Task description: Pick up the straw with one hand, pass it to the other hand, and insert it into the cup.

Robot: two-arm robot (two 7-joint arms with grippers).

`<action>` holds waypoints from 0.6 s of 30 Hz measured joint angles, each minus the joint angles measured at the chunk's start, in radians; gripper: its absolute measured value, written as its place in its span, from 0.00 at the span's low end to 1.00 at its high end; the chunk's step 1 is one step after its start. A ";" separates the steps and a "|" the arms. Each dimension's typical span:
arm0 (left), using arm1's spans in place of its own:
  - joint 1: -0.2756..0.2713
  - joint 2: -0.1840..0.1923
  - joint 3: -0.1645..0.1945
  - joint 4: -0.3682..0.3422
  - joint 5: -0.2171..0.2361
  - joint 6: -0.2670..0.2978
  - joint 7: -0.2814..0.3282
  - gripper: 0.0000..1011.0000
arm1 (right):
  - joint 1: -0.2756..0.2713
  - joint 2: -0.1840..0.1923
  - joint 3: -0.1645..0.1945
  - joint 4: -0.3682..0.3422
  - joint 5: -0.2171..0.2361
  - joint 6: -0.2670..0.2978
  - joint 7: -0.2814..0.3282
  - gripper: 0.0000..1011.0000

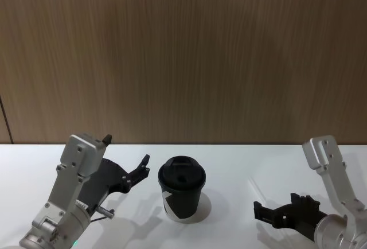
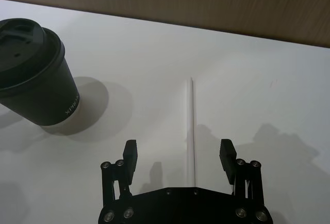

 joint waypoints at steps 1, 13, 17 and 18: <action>0.000 0.000 0.000 0.000 0.000 0.000 0.000 0.99 | 0.002 0.001 -0.004 0.004 -0.005 0.000 0.000 0.99; 0.000 0.000 0.000 0.000 0.000 0.000 0.000 0.99 | 0.024 0.001 -0.016 0.043 -0.031 -0.004 0.000 0.99; 0.000 0.000 0.000 0.000 0.000 0.000 0.000 0.99 | 0.030 -0.001 -0.016 0.058 -0.035 -0.011 0.001 0.99; 0.000 0.000 0.000 0.000 0.000 0.000 0.000 0.99 | 0.031 -0.001 -0.016 0.061 -0.036 -0.012 0.001 0.99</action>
